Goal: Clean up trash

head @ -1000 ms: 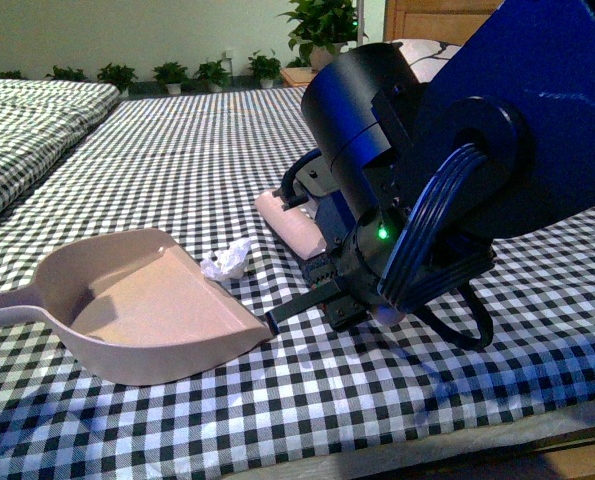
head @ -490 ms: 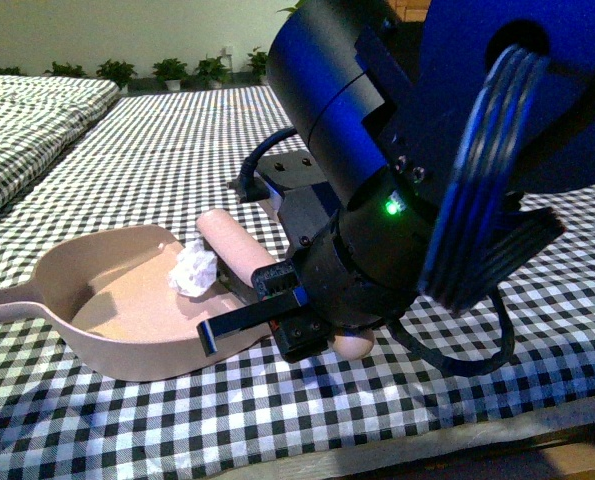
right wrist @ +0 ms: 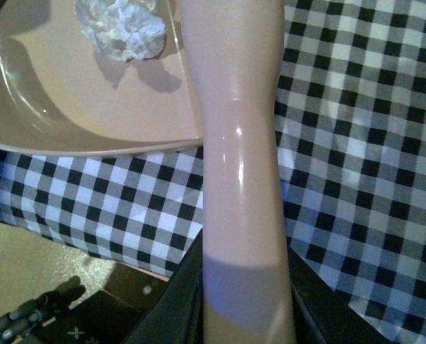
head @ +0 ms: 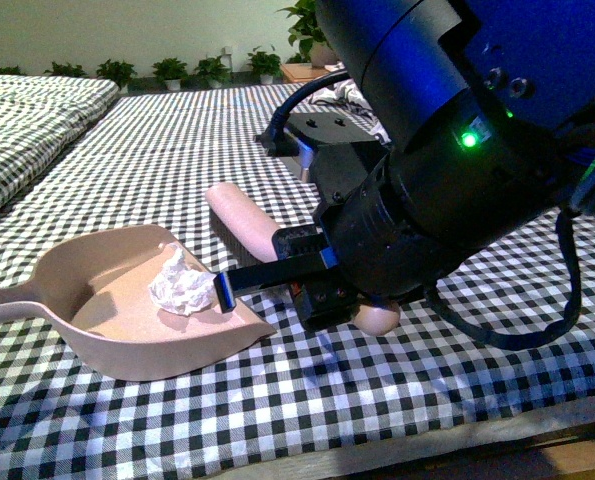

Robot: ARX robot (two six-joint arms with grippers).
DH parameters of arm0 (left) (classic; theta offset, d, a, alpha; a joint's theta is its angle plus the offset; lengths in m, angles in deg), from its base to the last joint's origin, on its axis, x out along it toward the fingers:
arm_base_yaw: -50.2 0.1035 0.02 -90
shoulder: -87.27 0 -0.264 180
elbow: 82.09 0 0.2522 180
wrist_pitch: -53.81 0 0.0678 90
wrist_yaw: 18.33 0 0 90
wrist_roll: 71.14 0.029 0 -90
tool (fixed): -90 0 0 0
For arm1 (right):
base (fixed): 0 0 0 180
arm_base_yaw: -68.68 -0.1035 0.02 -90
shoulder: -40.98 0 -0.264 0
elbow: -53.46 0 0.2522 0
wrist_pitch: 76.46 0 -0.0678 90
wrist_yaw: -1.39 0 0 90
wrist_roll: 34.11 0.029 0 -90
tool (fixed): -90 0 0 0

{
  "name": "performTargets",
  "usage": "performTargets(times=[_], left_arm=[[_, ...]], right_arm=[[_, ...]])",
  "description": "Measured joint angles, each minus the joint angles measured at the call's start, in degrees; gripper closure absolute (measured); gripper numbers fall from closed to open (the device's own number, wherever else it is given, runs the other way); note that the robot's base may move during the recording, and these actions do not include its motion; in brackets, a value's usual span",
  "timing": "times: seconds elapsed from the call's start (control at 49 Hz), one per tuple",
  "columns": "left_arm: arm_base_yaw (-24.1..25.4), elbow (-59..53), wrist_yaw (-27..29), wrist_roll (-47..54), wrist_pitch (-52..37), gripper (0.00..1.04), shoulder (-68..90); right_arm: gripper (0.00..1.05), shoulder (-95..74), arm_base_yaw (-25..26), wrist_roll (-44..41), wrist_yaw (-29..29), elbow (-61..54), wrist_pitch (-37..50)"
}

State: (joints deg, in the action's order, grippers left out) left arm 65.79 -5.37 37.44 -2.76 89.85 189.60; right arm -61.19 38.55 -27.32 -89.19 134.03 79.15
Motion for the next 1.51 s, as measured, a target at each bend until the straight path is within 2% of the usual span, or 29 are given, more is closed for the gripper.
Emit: performTargets(times=[0.306,0.612,0.878,1.224,1.51], left_arm=[[0.0,0.0,0.0,0.0,0.0,0.77,0.0],[0.0,0.0,0.0,0.0,0.0,0.77,0.0],[0.0,0.0,0.0,0.0,0.0,0.77,0.0],[0.0,0.0,0.0,0.0,0.0,0.77,0.0],[0.0,0.0,0.0,0.0,0.0,0.77,0.0]], right_arm=[[0.84,0.5,4.6,0.2,-1.5,2.8,2.1],[0.84,3.7,13.6,0.2,-2.2,7.6,3.5],[0.84,12.4,21.1,-0.3,2.3,8.0,3.7],[0.84,24.9,30.4,2.4,8.0,-0.3,6.1],[0.84,33.2,34.7,4.4,12.9,-5.6,6.1]])
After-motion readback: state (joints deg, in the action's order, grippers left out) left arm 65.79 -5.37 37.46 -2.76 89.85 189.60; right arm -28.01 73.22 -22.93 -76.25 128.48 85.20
